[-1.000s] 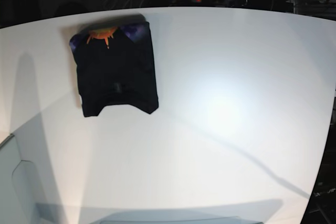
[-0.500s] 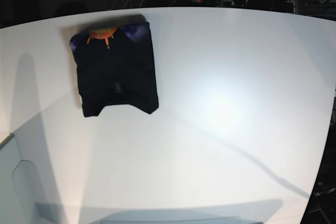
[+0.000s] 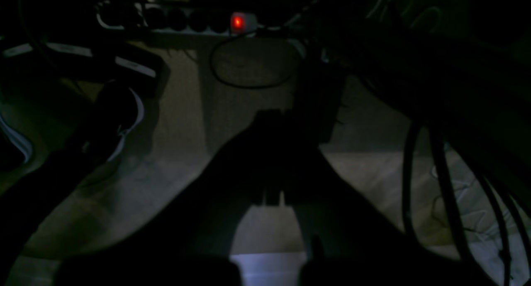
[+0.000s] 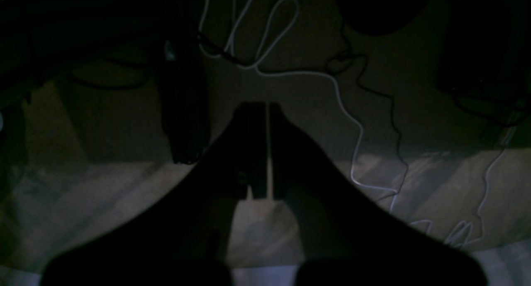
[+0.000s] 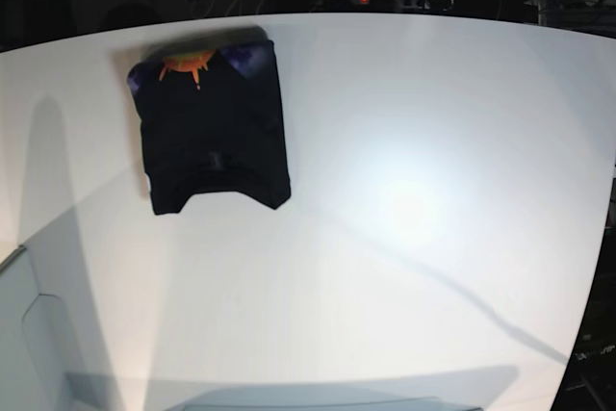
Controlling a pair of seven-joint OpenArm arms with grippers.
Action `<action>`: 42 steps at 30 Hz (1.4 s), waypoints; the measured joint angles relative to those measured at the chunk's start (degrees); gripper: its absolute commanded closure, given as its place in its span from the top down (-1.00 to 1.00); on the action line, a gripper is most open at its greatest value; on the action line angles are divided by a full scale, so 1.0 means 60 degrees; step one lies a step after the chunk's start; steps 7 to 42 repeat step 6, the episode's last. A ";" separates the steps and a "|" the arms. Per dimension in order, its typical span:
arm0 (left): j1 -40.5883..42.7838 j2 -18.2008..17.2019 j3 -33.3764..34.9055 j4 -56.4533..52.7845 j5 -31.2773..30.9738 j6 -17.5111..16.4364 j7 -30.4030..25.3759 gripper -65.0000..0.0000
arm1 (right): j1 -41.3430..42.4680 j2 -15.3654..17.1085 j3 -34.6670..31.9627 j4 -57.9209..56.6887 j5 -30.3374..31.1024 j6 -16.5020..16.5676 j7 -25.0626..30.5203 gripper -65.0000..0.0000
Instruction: Fold the T-shirt properly
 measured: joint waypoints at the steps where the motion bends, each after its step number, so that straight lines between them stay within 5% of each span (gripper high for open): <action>1: -0.0007 0.0066 0.0000 0.0000 0.0000 0.0000 -0.0004 -1.00 | 0.0000 0.0004 0.0000 0.0018 0.0000 0.0000 0.0000 -1.00; 42: -0.0025 0.0186 0.0000 0.0000 0.0000 -0.0018 0.0004 -1.00 | 0.0084 0.0000 0.0000 -0.0011 0.0000 0.0000 -0.0004 -1.00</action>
